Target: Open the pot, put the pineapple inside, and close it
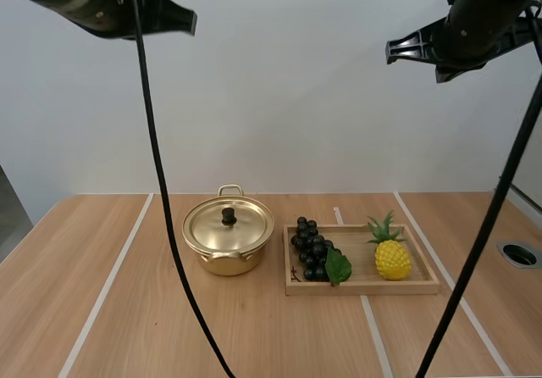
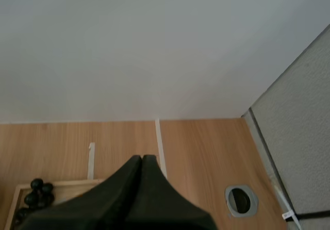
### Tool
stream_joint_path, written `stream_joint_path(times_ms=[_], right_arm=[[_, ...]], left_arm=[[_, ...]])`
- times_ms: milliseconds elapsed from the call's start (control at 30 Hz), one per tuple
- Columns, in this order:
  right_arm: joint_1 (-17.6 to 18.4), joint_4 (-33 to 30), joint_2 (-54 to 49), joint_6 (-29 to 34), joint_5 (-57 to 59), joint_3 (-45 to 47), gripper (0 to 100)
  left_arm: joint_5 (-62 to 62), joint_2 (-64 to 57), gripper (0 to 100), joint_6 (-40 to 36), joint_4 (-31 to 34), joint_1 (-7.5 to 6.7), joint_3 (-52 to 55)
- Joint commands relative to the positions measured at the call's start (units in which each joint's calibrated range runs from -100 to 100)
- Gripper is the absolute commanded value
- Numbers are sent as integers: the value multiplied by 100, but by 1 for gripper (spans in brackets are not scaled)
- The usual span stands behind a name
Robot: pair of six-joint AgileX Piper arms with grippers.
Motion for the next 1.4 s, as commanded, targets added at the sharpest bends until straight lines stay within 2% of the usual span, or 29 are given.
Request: stream_joint_path(times_ms=[0, 133, 333, 500, 667, 767, 900, 1000, 1067, 1367], right_arm=[[-24, 65, 193, -53, 414, -23, 0], [-24, 113, 428, -53, 414, -23, 0], [-24, 113, 871, -92, 414, -23, 0], [-24, 258, 1132, -276, 414, 43, 0], [-24, 446, 1214, -370, 414, 422, 0], [-24, 446, 1310, -495, 414, 539, 0], [-24, 475, 1379, -495, 414, 564, 0], [-24, 529, 1379, -495, 414, 564, 0], [-24, 625, 1379, -538, 414, 564, 0], [-24, 937, 1392, -720, 414, 564, 0]], left_arm=[[558, 433, 0, 285, -485, 12, -37], [1305, 1003, 0, 779, -952, 12, -37], [2038, 1741, 0, 872, -803, 12, -37], [2803, 2268, 0, 1294, -803, 12, -37], [2803, 2653, 2, 1302, -855, 12, -37], [2803, 2859, 14, 1332, -1021, 12, -37], [2803, 3101, 49, 1361, -1073, 12, -37], [2803, 3275, 68, 1384, -1220, 12, -37], [2803, 3381, 72, 1384, -1314, 12, -23], [2803, 3802, 72, 1718, -1367, 12, 565]])
